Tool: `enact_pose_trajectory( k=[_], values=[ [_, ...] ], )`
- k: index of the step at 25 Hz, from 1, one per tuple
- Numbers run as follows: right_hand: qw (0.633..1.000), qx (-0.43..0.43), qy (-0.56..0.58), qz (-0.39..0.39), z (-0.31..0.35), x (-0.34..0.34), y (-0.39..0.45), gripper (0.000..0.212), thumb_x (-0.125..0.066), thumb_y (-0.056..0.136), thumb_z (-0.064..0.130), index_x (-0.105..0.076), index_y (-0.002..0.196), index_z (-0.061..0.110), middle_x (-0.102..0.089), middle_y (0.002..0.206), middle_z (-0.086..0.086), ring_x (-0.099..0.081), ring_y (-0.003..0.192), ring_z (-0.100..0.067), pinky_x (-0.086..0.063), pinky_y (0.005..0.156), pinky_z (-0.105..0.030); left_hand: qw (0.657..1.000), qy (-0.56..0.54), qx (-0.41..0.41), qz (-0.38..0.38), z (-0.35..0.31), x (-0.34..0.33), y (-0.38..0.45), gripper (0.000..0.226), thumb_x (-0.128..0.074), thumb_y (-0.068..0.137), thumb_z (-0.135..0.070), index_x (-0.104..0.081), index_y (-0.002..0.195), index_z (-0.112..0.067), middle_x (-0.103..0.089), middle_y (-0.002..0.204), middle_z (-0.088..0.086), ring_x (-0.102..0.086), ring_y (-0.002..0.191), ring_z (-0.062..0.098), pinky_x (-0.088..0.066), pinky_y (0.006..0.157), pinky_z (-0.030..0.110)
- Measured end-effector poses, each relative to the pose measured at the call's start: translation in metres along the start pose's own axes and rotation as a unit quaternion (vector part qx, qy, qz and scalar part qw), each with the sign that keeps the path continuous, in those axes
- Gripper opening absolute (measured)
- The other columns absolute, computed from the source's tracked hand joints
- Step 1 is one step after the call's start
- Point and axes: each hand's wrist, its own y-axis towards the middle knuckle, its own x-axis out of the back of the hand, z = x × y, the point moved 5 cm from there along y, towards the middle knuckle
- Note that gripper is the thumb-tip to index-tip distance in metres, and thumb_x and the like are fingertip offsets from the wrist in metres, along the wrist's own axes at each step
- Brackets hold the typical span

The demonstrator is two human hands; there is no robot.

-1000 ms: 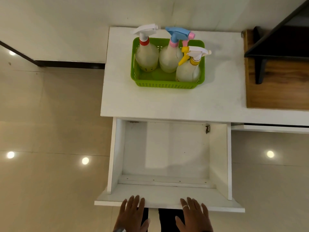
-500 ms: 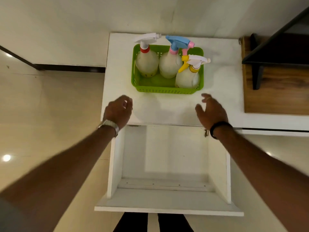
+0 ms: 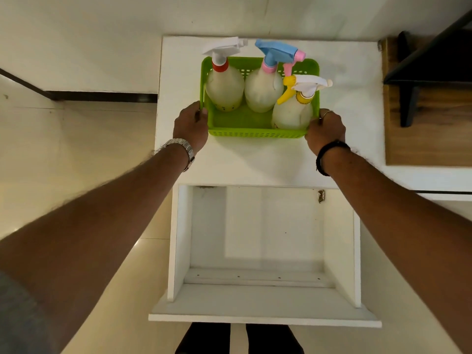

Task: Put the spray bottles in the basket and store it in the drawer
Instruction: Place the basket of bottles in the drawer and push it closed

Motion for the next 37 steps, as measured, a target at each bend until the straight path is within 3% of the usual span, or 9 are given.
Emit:
enact_pose_trajectory(
  k=[7,10,14,17,21,26,29,33,37],
  values=[
    [0.996,0.057,0.067,-0.012,-0.054,0.002,-0.084,0.027,-0.045,0.101,0.019,-0.064,0.12,0.015,-0.071,0.105,-0.011,-0.066,0.099,-0.03,-0.054,0.086,-0.044,0.992,-0.111,-0.019,0.053,0.043,0.005,-0.071,0.023,-0.045,0.1,-0.027,-0.066,0.104,-0.018,-0.062,0.09,0.007,-0.051,0.081,0.022,-0.043,0.076,0.036],
    [0.993,0.063,0.095,-0.015,-0.093,0.003,-0.147,0.024,-0.049,0.104,0.023,-0.065,0.12,0.017,-0.068,0.092,0.003,-0.062,0.088,-0.016,-0.048,0.072,-0.022,0.991,-0.112,-0.038,0.056,0.071,0.014,-0.132,0.032,-0.047,0.1,-0.032,-0.065,0.126,-0.023,-0.073,0.109,0.005,-0.067,0.098,0.026,-0.053,0.086,0.039],
    [0.995,-0.007,0.092,0.038,-0.162,-0.006,-0.225,0.036,-0.056,0.099,0.01,-0.06,0.132,0.024,-0.068,0.101,0.02,-0.062,0.093,0.004,-0.042,0.072,0.001,0.99,-0.106,0.013,0.096,0.124,0.011,-0.221,0.037,-0.054,0.098,-0.021,-0.06,0.133,-0.03,-0.074,0.105,-0.02,-0.068,0.099,0.0,-0.055,0.083,0.018],
    [0.989,-0.06,0.067,0.12,-0.206,-0.031,-0.258,0.053,-0.057,0.091,-0.004,-0.056,0.131,0.031,-0.068,0.104,0.025,-0.064,0.095,0.005,-0.044,0.072,0.0,0.987,-0.071,0.093,0.113,0.176,-0.003,-0.264,0.044,-0.058,0.094,0.001,-0.062,0.131,-0.022,-0.073,0.095,-0.03,-0.068,0.093,-0.011,-0.055,0.08,0.012],
    [0.978,-0.116,0.01,0.176,-0.245,-0.076,-0.262,0.037,-0.058,0.091,0.001,-0.059,0.117,0.027,-0.069,0.093,0.011,-0.066,0.092,-0.02,-0.044,0.063,-0.018,0.976,-0.017,0.164,0.141,0.228,-0.029,-0.277,0.05,-0.055,0.088,0.005,-0.068,0.126,-0.025,-0.077,0.102,-0.006,-0.072,0.098,0.016,-0.055,0.084,0.025],
    [0.97,-0.134,-0.042,0.2,-0.277,-0.133,-0.237,0.019,-0.06,0.091,0.009,-0.062,0.107,0.018,-0.068,0.094,0.001,-0.063,0.091,-0.026,-0.044,0.072,-0.029,0.957,0.024,0.261,0.124,0.286,-0.063,-0.268,0.032,-0.06,0.086,-0.002,-0.075,0.106,-0.022,-0.079,0.094,0.001,-0.071,0.097,0.026,-0.055,0.089,0.033],
    [0.97,-0.125,-0.071,0.196,-0.292,-0.158,-0.222,0.019,-0.06,0.09,0.006,-0.063,0.108,0.013,-0.065,0.1,-0.002,-0.057,0.089,-0.022,-0.04,0.074,-0.026,0.953,0.019,0.291,0.086,0.308,-0.084,-0.262,0.038,-0.051,0.087,-0.002,-0.073,0.11,-0.022,-0.076,0.099,0.004,-0.067,0.09,0.026,-0.055,0.086,0.032],
    [0.966,-0.12,-0.105,0.203,-0.312,-0.176,-0.213,0.023,-0.064,0.088,0.002,-0.061,0.109,0.009,-0.057,0.1,0.0,-0.051,0.088,-0.019,-0.037,0.071,-0.018,0.926,-0.096,0.355,0.088,0.32,-0.117,-0.262,0.039,-0.037,0.088,0.004,-0.065,0.112,-0.008,-0.059,0.082,0.007,-0.047,0.069,0.018,-0.042,0.063,0.025],
    [0.954,-0.131,-0.128,0.238,-0.329,-0.191,-0.218,0.022,-0.067,0.087,0.011,-0.062,0.108,0.013,-0.06,0.101,-0.002,-0.053,0.089,-0.022,-0.039,0.074,-0.026,0.91,-0.121,0.388,0.08,0.328,-0.119,-0.27,0.047,-0.038,0.092,-0.001,-0.056,0.134,-0.008,-0.063,0.108,0.015,-0.051,0.082,0.022,-0.04,0.065,0.024]
  ],
)
